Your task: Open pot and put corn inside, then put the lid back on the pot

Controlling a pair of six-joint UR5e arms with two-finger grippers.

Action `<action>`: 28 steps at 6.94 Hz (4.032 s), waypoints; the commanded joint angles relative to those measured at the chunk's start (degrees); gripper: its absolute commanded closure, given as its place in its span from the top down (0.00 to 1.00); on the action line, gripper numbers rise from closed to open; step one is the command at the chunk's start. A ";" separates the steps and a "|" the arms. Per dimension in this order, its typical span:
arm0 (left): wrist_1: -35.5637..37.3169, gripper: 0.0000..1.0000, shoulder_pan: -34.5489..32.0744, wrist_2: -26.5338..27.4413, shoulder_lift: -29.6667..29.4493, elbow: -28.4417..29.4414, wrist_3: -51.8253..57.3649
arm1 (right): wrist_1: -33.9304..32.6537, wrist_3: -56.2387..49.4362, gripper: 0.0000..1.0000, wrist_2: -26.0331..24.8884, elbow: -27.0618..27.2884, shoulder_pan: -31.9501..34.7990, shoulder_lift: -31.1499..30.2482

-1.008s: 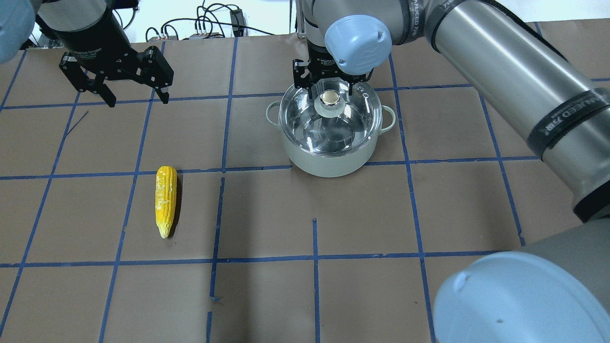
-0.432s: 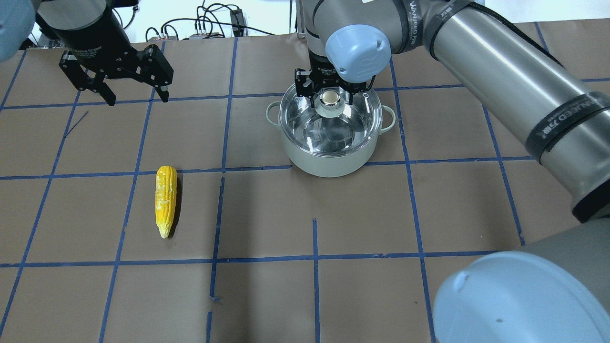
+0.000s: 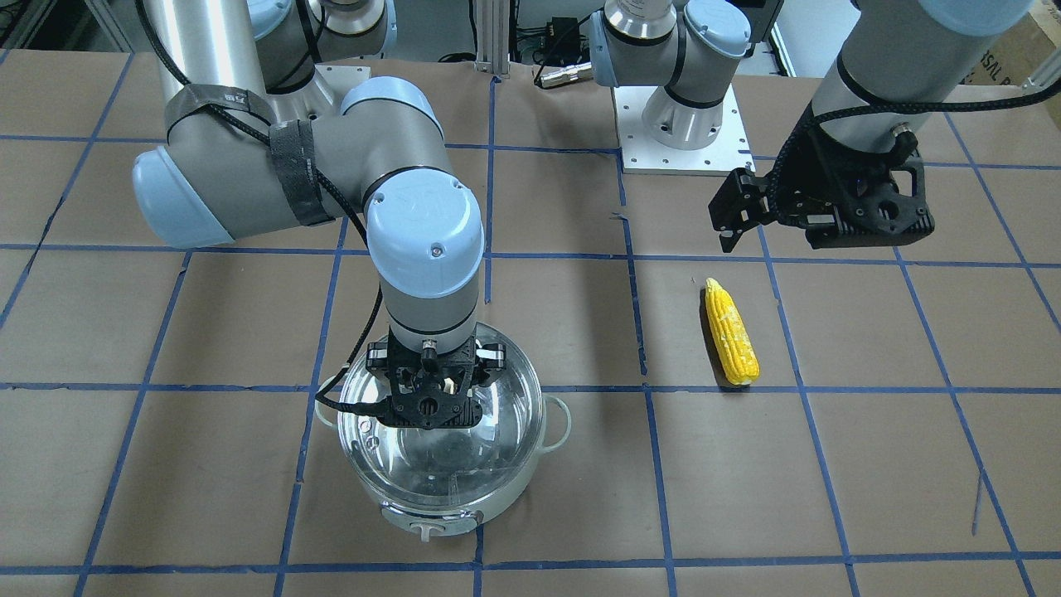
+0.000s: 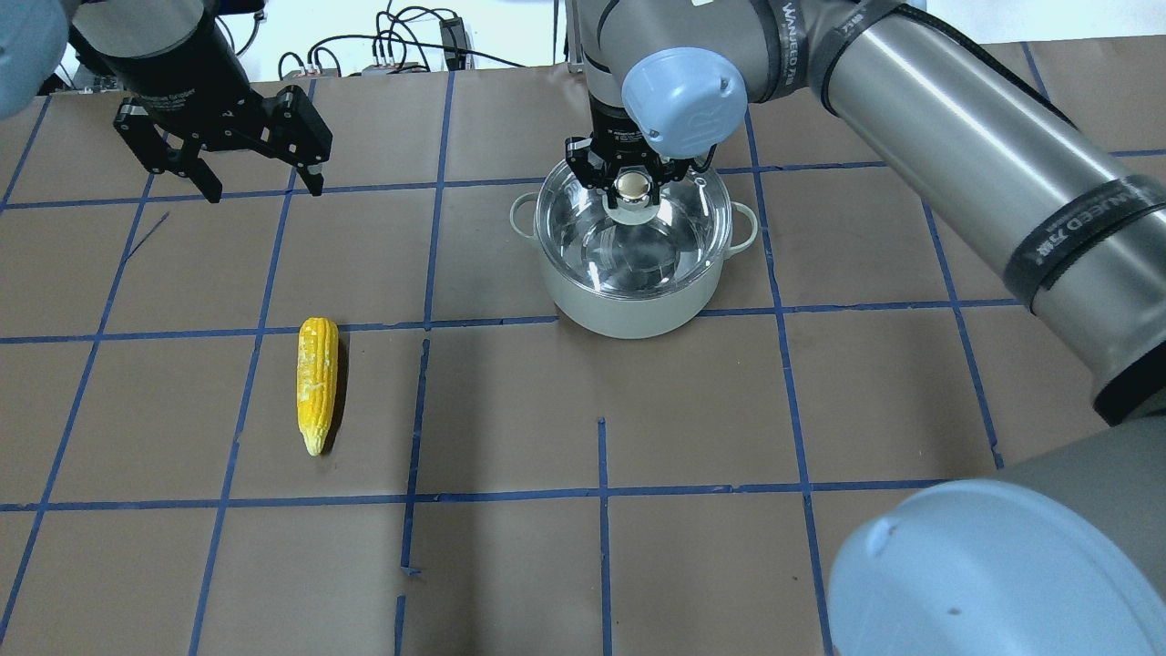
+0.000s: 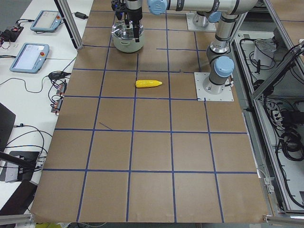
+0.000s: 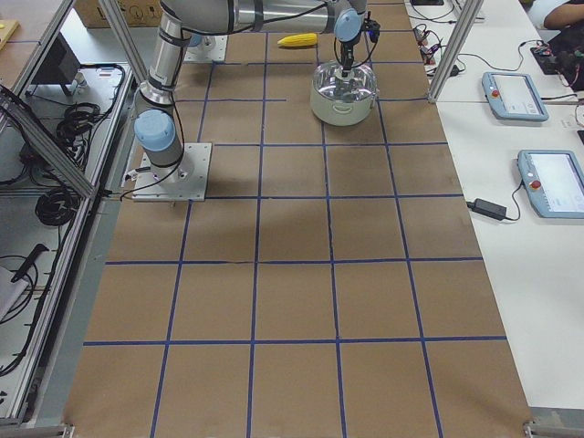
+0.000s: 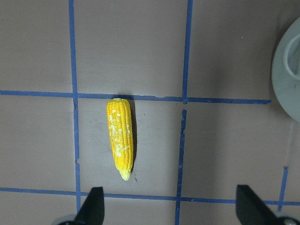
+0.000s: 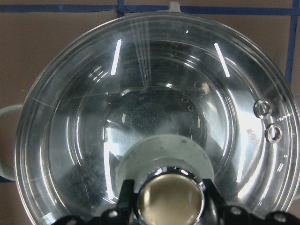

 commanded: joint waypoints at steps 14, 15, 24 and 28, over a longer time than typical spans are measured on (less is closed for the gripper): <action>45.41 0.98 10.20 0.51 -8.96 -36.01 8.54 | 27.58 -26.64 0.01 0.40 -21.46 -22.23 -7.84; 48.14 0.98 10.38 0.68 -11.51 -35.83 8.90 | 27.15 -26.46 0.01 0.84 -21.45 -22.32 -6.80; 20.36 0.10 -0.31 -2.55 -10.65 -12.61 -6.97 | 24.77 -25.31 0.03 0.85 -21.54 -23.73 -3.98; 15.38 0.10 -12.44 -4.59 -18.80 9.38 -10.07 | 24.94 -25.31 0.02 0.93 -21.45 -23.73 -3.62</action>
